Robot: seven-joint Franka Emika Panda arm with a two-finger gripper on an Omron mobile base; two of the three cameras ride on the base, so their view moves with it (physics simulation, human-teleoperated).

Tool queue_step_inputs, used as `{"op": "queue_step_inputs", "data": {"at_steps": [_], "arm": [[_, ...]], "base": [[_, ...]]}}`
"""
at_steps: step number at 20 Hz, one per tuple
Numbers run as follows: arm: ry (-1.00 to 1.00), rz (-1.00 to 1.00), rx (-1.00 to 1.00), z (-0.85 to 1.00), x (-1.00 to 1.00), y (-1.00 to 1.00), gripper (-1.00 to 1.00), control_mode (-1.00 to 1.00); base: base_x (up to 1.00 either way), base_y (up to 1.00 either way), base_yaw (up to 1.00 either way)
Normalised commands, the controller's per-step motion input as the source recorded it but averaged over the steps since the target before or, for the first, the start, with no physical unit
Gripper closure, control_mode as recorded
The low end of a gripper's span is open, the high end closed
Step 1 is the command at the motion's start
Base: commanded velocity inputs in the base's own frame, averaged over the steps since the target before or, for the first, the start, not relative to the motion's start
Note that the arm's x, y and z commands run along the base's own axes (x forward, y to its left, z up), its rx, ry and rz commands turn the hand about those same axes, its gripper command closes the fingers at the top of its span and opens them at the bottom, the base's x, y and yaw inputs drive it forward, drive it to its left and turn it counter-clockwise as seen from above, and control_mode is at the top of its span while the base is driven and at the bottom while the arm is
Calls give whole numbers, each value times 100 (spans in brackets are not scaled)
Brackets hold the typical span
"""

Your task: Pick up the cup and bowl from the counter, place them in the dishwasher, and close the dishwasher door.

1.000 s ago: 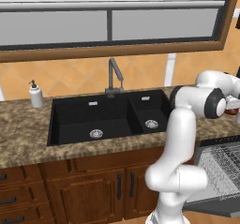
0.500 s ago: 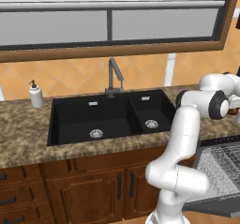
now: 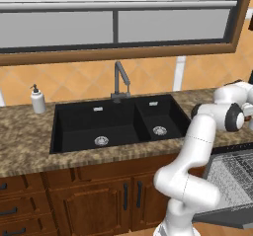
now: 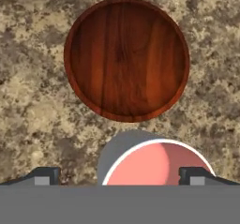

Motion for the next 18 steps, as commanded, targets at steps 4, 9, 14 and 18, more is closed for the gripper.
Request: {"op": "queue_step_inputs", "data": {"at_steps": [4, 9, 14, 18], "arm": [[5, 10, 0, -39, 16, -18, -100, -100], [11, 7, 1, -42, 0, 0, -100, -100], [6, 0, 0, -29, 0, 0, 100, -100], [0, -3, 0, -15, -29, 6, 100, -100]], "base": [[0, 0, 0], [0, 0, 0], [0, 0, 0], [0, 0, 0]]}}
